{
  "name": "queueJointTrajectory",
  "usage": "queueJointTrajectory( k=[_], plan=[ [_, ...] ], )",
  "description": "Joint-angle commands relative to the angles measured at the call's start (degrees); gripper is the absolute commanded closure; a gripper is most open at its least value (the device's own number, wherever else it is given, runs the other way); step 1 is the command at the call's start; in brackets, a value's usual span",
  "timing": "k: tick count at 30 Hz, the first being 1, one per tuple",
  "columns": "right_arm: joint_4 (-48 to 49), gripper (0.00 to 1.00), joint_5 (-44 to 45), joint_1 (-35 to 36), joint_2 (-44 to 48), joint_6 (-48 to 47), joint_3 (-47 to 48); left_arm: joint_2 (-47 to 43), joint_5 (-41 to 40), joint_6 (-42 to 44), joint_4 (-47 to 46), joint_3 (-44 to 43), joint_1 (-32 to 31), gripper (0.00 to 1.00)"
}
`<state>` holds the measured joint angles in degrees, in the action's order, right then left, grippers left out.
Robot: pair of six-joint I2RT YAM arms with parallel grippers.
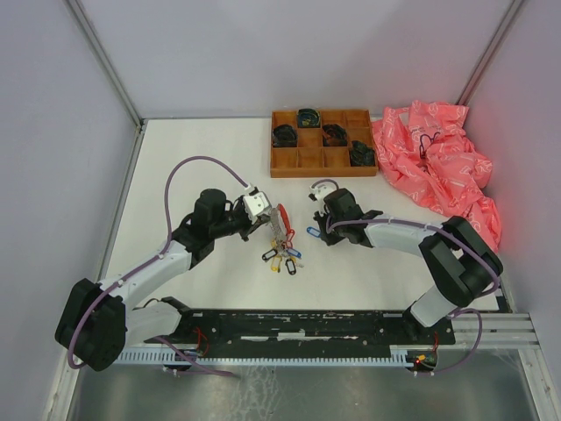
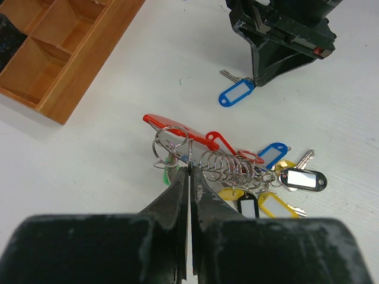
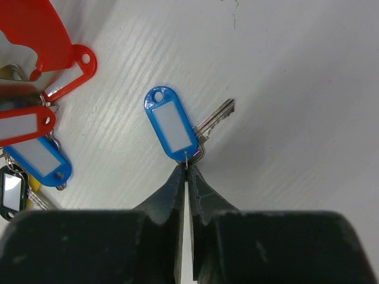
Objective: Put the keys on the keyring
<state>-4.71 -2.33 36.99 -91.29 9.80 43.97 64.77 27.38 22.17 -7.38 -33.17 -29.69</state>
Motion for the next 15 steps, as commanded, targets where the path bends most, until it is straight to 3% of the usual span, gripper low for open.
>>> queueJointTrajectory(
  k=[1, 6, 15],
  plan=[
    [1.0, 0.92, 1.0, -0.1, 0.4, 0.2, 1.4, -0.3, 1.6, 1.3, -1.4, -2.5, 0.1, 0.97],
    [-2.0, 0.99, 0.6, -0.1, 3.9, -1.1, 2.1, -0.3, 2.1, 1.7, -1.5, -2.4, 0.1, 0.97],
    [-8.0, 0.99, -5.3, -0.1, 13.3, -8.2, 5.3, -1.3, 2.7, 2.3, -2.3, -2.0, 0.0, 0.97]
  ],
)
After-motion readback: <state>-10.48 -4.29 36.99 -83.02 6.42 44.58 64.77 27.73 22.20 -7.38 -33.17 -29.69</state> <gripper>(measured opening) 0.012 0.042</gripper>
